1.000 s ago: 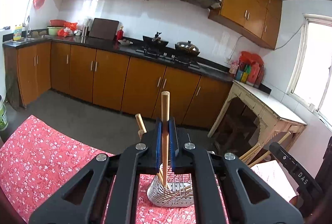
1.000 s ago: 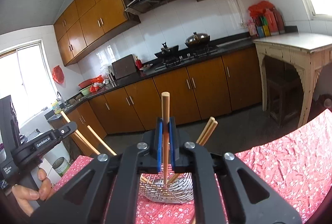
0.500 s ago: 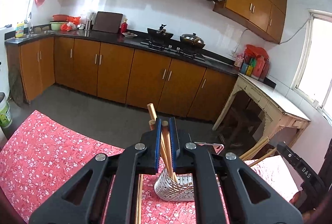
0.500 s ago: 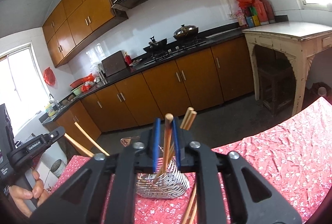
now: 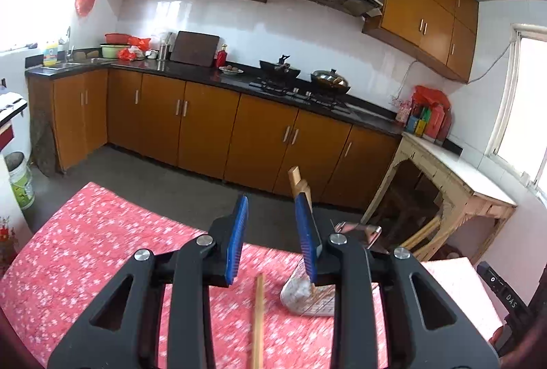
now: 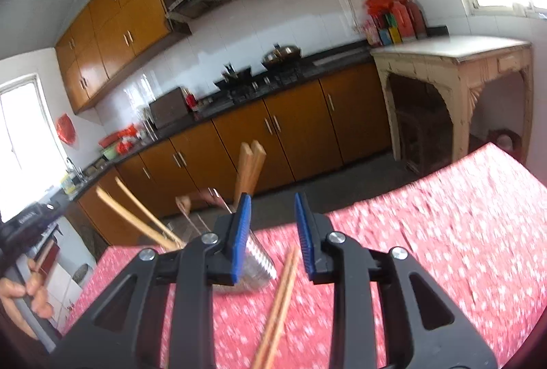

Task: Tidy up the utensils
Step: 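Move both open tools back over the loose chopsticks on the cloth, then close the left tool on a loose chopstick while the right tool grasps another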

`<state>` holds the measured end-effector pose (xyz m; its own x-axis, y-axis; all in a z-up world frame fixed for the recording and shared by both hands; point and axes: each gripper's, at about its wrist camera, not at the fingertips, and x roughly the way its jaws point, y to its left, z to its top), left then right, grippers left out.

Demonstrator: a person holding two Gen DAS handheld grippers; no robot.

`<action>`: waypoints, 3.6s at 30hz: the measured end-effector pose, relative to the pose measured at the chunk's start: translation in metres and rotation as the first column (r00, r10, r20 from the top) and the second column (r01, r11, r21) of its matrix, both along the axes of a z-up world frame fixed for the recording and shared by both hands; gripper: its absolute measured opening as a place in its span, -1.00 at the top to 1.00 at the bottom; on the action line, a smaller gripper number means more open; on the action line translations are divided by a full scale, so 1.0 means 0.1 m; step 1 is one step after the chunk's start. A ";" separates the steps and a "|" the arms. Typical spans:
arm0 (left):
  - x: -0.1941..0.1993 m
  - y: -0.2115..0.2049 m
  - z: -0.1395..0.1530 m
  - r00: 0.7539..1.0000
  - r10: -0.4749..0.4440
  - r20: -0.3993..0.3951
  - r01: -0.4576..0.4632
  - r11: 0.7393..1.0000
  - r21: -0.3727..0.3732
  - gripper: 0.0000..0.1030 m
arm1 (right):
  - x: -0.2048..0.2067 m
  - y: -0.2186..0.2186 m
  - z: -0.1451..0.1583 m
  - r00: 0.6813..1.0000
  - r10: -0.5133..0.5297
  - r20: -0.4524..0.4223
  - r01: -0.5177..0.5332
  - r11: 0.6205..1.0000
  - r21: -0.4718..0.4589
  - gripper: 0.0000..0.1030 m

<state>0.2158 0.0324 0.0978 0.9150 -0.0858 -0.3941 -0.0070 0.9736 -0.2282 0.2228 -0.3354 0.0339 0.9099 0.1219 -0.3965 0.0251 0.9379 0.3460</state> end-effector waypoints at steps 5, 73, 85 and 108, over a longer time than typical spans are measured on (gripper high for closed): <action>-0.13 0.09 -0.42 0.995 0.004 -0.097 0.001 0.999 0.050 0.43 | -0.06 0.06 -0.57 0.988 0.019 -0.152 -0.021 1.000 -0.010 0.47; -0.04 -0.19 -2.06 0.882 -0.145 -0.448 0.191 0.980 0.058 0.74 | 0.26 0.49 -1.71 0.910 0.014 -0.414 -0.073 0.989 -0.128 0.84; -0.10 -0.17 -2.05 0.880 -0.152 -0.451 0.203 0.977 0.067 0.74 | 0.21 0.54 -1.69 0.908 0.036 -0.417 -0.107 0.983 -0.148 0.83; 0.05 0.16 -2.09 0.895 -0.032 -0.445 0.073 0.994 0.077 0.85 | 0.02 0.10 -1.64 0.902 -0.057 -0.429 -0.020 0.985 -0.172 0.84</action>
